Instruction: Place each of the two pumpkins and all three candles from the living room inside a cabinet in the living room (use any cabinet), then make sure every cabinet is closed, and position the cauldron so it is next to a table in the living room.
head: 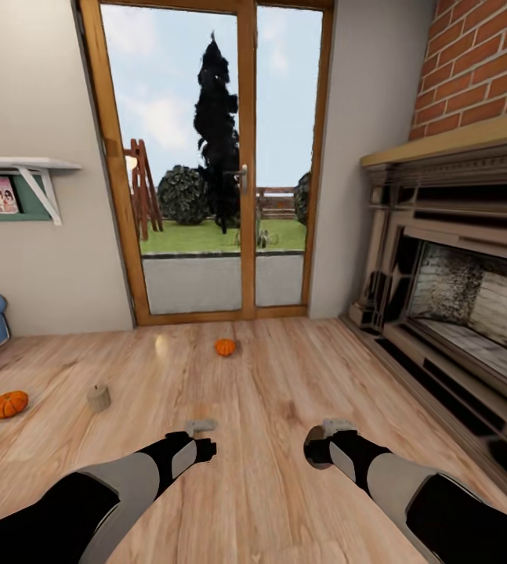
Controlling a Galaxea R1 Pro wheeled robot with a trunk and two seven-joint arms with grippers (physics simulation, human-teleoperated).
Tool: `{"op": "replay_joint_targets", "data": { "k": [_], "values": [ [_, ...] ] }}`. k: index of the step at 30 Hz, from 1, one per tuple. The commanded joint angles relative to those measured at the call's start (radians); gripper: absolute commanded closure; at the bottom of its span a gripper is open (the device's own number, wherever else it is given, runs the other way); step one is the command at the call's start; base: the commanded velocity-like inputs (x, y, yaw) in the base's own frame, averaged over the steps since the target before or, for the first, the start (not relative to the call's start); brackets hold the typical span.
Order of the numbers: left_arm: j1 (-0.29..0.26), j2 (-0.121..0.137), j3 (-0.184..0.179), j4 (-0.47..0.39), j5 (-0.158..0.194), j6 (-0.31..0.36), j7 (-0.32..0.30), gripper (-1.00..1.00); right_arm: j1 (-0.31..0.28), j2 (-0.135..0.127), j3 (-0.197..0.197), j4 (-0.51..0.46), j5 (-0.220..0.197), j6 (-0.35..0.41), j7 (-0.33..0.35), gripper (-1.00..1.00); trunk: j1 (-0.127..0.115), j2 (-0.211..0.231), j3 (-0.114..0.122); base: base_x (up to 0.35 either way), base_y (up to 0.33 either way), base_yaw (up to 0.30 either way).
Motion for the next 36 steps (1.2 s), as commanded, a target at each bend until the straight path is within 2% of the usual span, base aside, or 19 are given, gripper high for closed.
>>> {"op": "replay_joint_targets", "data": {
  "k": [1,25,36],
  "values": [
    [-0.001,-0.001,-0.008,0.001,0.009,0.002,0.002,-1.00,-0.001,0.000,0.009,-0.001,-0.009,0.004,-0.004,1.00,0.000,0.000,-0.002,0.334,0.000,0.292],
    [-0.001,-0.001,-0.008,0.001,0.009,0.002,0.002,-1.00,0.000,0.000,0.009,-0.001,-0.009,0.004,-0.004,1.00,0.000,0.000,-0.002,0.334,-0.001,0.292],
    [-0.001,-0.001,-0.008,0.001,0.009,0.002,0.002,-1.00,0.000,0.000,0.009,-0.001,-0.009,0.004,-0.004,1.00,0.000,0.000,-0.002,0.330,-0.076,0.292]
  ]
}}
